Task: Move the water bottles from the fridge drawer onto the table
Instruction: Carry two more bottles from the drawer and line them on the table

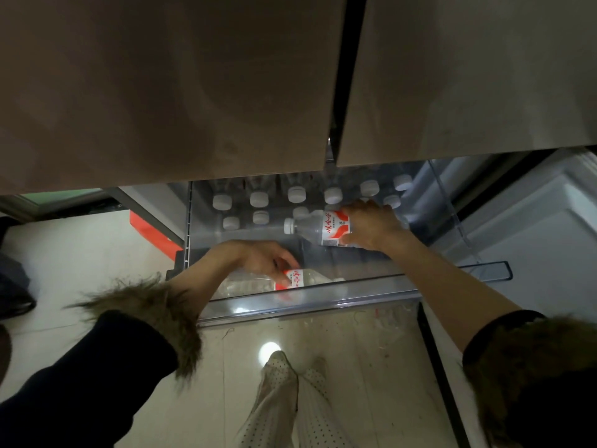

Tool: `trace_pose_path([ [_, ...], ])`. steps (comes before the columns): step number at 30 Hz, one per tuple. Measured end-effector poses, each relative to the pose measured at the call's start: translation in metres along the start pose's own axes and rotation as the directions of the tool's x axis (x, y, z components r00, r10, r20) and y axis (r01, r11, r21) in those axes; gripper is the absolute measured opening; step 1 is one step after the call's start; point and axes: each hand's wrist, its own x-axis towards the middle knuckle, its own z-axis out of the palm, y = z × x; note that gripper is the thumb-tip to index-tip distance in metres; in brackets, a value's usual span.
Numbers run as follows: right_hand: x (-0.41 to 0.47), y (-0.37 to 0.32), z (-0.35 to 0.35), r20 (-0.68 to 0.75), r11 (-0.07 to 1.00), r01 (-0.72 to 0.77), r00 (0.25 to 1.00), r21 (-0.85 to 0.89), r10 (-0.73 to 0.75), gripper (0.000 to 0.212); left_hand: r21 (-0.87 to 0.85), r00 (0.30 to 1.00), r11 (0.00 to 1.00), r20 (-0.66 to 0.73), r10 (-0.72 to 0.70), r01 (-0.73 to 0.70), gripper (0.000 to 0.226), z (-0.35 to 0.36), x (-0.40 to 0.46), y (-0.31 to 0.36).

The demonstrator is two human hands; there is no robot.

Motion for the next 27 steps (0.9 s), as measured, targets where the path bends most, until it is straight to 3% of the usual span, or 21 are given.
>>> trace_pose_path([
  [4,0.001,0.000,0.002,0.005,1.000,0.000,1.000,0.000,0.000,0.067,0.161,0.984,0.987,-0.170,0.046,-0.019,0.040,-0.015,-0.004,-0.001],
  [8,0.003,0.001,0.002,0.008,1.000,-0.009,1.000,0.011,0.009,0.067,-0.059,0.998,0.997,-0.035,0.057,-0.059,0.047,0.004,-0.010,0.006],
  [12,0.003,0.001,0.002,0.017,1.000,-0.005,1.000,0.012,0.005,0.067,0.152,0.997,0.988,0.083,-0.005,-0.007,0.049,0.012,0.001,0.008],
  [18,0.001,0.001,0.001,0.031,1.000,0.001,1.000,0.017,-0.001,0.066,0.095,0.996,0.995,0.084,0.009,-0.017,0.045,0.010,0.006,0.007],
  [22,0.002,0.001,0.000,0.074,0.999,0.003,0.997,0.050,-0.007,0.068,-0.042,0.999,0.999,-0.031,0.024,-0.025,0.048,-0.001,0.000,0.001],
  [27,0.002,-0.001,-0.003,0.071,0.992,0.005,0.997,0.123,-0.013,0.072,-0.073,0.990,0.997,-0.138,0.014,-0.024,0.051,-0.005,0.003,-0.005],
])
